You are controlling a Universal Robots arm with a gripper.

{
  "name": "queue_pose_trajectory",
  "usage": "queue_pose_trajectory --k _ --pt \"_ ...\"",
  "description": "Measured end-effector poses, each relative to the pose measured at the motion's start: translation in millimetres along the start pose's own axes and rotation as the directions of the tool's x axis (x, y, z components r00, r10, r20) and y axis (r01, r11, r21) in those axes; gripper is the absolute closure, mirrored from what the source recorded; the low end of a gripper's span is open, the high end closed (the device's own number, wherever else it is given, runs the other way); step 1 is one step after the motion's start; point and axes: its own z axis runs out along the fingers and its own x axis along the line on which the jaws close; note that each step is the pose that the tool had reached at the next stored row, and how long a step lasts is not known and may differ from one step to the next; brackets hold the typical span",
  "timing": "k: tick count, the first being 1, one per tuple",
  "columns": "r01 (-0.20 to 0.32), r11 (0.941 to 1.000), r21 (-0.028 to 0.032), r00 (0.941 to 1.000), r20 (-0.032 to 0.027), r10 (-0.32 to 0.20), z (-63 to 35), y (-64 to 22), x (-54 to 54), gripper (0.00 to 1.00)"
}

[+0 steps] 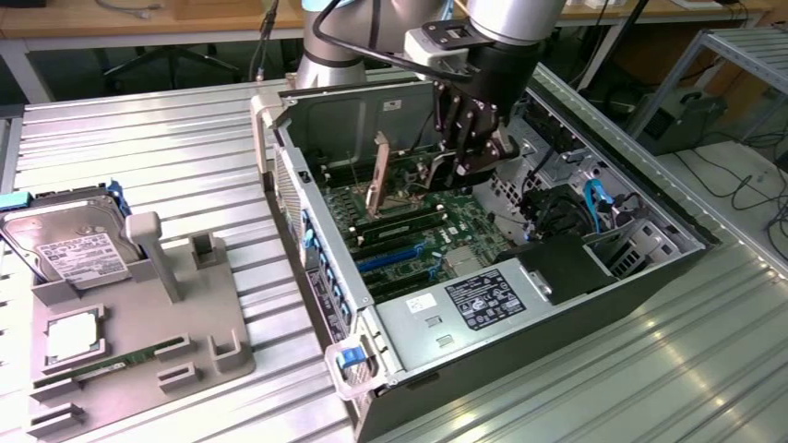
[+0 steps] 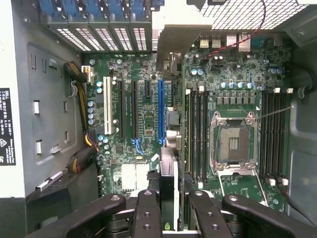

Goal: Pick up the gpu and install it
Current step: 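Insert the gpu into the slot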

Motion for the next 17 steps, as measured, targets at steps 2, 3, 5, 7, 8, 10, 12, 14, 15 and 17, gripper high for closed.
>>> queue_pose_trajectory --k 2,3,5,7,8,10,12,14,15,17 --pt "0.0 1.0 0.0 1.0 -0.0001 0.0 0.9 0.0 0.0 0.73" --pt "0.0 1.0 0.0 1.0 -0.0001 0.0 1.4 0.0 0.1 0.73" --pt "0.0 1.0 0.0 1.0 -0.0001 0.0 2.5 0.0 0.1 0.73" --pt "0.0 1.0 0.0 1.0 0.0 0.0 3.5 0.0 0.1 0.73" --pt "0.0 1.0 0.0 1.0 0.0 0.0 4.0 0.0 0.1 0.73" --pt "0.0 1.0 0.0 1.0 0.0 0.0 5.4 0.0 0.1 0.73" --pt "0.0 1.0 0.0 1.0 0.0 0.0 6.6 0.0 0.2 0.73" --pt "0.0 1.0 0.0 1.0 -0.0001 0.0 7.9 0.0 0.2 0.73" --pt "0.0 1.0 0.0 1.0 -0.0001 0.0 8.4 -0.1 0.2 0.73" --pt "0.0 1.0 0.0 1.0 0.0 0.0 9.6 -0.1 0.2 0.73"
